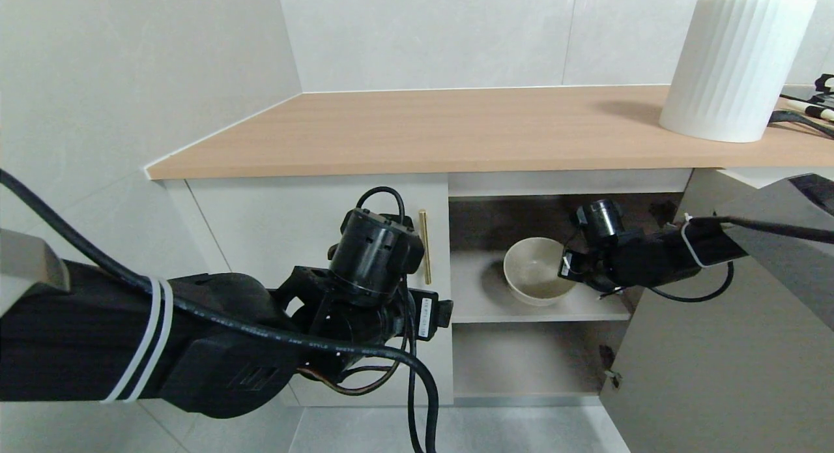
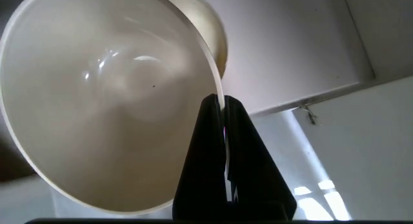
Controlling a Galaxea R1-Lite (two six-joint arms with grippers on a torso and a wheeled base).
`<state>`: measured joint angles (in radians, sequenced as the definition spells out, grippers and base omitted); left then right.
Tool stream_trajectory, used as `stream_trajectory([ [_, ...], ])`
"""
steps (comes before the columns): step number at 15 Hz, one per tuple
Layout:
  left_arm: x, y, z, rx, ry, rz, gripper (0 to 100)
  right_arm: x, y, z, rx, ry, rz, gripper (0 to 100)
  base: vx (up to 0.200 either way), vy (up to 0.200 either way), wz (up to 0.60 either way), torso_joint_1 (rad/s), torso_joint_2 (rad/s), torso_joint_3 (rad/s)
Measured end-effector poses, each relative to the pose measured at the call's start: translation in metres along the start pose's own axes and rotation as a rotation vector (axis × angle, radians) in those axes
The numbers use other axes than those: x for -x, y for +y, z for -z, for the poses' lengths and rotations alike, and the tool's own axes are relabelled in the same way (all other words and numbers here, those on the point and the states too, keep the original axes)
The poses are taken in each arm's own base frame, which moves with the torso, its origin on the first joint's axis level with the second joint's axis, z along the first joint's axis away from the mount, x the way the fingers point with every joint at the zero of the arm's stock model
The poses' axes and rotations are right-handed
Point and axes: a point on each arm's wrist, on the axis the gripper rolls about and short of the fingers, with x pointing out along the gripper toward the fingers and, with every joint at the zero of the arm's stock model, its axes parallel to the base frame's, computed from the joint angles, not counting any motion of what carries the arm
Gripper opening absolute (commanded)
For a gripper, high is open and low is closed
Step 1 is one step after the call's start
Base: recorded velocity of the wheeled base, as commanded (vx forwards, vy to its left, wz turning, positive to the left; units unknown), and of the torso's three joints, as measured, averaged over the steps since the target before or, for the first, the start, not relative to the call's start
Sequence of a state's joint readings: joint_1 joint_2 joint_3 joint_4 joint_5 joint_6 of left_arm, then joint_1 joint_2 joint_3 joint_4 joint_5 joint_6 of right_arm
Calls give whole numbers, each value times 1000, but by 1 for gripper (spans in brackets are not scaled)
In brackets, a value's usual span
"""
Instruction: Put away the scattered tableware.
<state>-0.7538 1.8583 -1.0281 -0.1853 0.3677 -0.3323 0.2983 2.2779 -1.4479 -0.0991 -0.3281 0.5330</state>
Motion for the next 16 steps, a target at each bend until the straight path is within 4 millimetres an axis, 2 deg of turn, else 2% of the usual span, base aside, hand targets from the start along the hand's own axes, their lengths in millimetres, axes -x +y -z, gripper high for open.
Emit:
stream_trajectory([
  [6, 0, 0, 0, 0, 1, -1, 100, -24, 2, 2, -35, -4, 11, 0, 0, 0, 0, 0, 0, 0],
  [16, -2, 1, 1, 0, 6, -4, 100, -40, 2, -4, -56, -30, 18, 0, 0, 0, 0, 0, 0, 0],
])
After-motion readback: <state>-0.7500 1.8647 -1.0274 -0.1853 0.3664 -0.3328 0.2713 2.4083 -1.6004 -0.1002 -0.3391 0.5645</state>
